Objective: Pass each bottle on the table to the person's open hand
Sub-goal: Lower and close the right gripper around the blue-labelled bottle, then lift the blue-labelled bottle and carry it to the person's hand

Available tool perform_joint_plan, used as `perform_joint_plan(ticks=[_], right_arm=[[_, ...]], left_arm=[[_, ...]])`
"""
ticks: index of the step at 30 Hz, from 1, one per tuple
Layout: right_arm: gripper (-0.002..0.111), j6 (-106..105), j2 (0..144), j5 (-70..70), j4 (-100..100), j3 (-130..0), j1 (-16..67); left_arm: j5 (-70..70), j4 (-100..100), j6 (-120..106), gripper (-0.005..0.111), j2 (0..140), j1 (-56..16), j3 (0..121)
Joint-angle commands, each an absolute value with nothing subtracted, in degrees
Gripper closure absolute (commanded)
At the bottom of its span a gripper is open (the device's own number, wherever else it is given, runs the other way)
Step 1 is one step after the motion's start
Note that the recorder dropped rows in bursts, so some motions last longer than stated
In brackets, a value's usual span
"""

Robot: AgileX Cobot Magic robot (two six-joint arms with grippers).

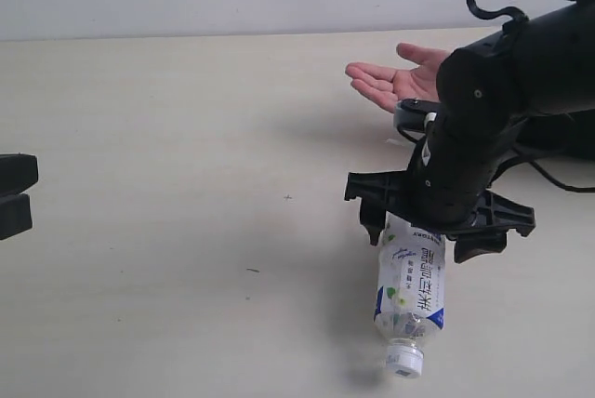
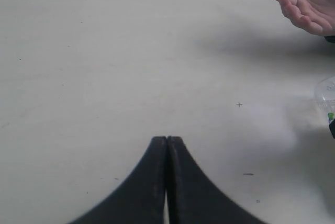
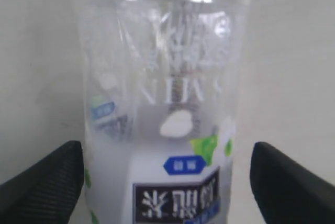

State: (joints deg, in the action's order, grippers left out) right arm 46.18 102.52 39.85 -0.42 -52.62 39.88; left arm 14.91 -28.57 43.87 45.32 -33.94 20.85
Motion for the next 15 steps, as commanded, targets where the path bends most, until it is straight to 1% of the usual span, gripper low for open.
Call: perform_joint_plan(ticks=[1,3,5,7,8,9,10,15], right_arm=[[0.035,46.55,104.25,37.40,-0.62,-52.49,39.96],[0.046,46.55,104.35,37.40,-0.49,-52.49,39.96],[0.061,46.55,104.35,38.14,0.00,-52.49,39.96],[0.083,46.55,103.98,38.54,0.00,-52.49,39.96],[0.092,46.04,103.84,38.93,0.00,-52.49,39.96],[0.105,45.29,103.81,39.68,0.00,-52.49,39.96],[0.108,44.98,103.72,40.70,0.48,-52.49,39.96],[0.108,41.39,101.31,44.12,1.66,-52.49,39.96]], left_arm=[[14.89,-28.47,43.69,0.107,44.93,-33.78,20.66],[14.89,-28.47,43.69,0.107,44.93,-33.78,20.66],[14.89,-28.47,43.69,0.107,44.93,-33.78,20.66],[14.89,-28.47,43.69,0.107,44.93,-33.78,20.66],[14.89,-28.47,43.69,0.107,44.93,-33.78,20.66],[14.89,-28.47,43.69,0.107,44.93,-33.78,20.66],[14.89,-28.47,43.69,0.107,44.93,-33.78,20.66],[14.89,-28.47,43.69,0.107,44.93,-33.78,20.66]])
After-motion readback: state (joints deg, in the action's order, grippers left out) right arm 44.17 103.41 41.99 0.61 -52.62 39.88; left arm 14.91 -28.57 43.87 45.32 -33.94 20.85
